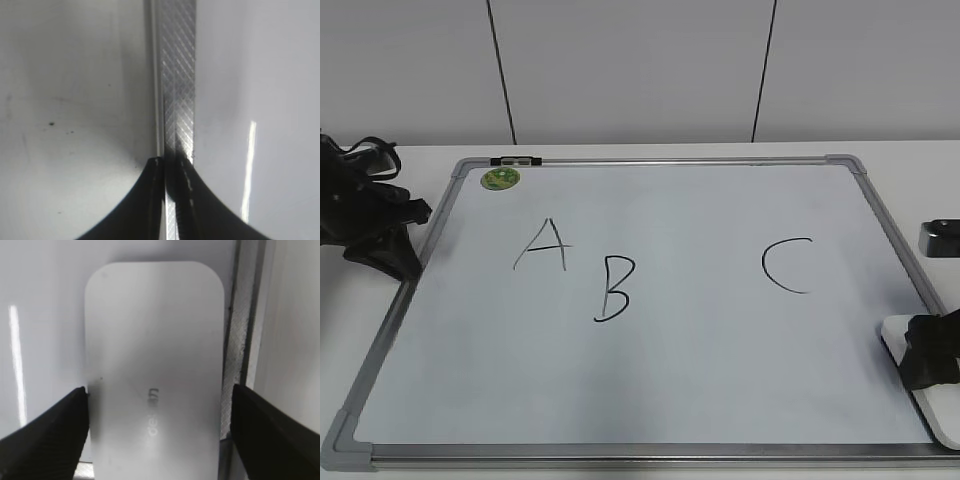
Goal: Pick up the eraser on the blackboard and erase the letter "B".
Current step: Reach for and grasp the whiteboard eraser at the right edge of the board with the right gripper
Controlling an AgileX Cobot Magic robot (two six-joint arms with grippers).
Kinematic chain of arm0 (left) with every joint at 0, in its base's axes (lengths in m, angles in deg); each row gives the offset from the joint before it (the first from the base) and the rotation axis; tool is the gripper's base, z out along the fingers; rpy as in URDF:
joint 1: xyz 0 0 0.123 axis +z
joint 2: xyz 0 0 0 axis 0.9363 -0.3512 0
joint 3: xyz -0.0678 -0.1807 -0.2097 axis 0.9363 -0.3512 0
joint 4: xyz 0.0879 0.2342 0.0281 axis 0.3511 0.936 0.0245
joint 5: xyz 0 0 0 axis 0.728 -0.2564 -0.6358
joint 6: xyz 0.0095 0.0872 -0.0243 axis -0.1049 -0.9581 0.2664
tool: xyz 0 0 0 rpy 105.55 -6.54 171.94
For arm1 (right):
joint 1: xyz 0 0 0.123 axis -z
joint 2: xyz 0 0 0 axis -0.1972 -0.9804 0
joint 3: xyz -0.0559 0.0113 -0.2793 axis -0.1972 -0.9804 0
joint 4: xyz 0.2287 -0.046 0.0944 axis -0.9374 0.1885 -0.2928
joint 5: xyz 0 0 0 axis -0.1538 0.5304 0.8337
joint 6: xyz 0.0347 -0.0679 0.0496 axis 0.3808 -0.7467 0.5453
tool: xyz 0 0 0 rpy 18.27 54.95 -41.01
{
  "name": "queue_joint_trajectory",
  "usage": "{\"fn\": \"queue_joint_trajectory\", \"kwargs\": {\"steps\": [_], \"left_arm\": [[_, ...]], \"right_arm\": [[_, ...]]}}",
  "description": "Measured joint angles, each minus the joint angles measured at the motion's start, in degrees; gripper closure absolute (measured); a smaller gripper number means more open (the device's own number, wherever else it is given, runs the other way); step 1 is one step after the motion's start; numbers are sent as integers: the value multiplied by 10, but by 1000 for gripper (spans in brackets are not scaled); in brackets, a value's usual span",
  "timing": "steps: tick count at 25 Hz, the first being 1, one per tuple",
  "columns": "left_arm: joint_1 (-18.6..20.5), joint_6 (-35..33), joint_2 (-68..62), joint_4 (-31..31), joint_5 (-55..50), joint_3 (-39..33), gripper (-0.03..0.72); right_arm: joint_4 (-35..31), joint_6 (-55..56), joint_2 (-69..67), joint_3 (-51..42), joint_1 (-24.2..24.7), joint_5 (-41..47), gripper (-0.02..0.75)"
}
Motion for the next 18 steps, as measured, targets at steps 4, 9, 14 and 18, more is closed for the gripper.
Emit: {"fn": "queue_joint_trajectory", "kwargs": {"steps": [4,9,14,18], "left_arm": [[0,0,0,0,0,0,659],[0,0,0,0,0,0,659],[0,0,0,0,0,0,659],[0,0,0,0,0,0,659]], "right_arm": [[0,0,-11,2,0,8,78],[-1,0,-11,5,0,9,88],[-1,0,-29,5,0,9,90],[-1,0,-32,5,0,9,113]]}}
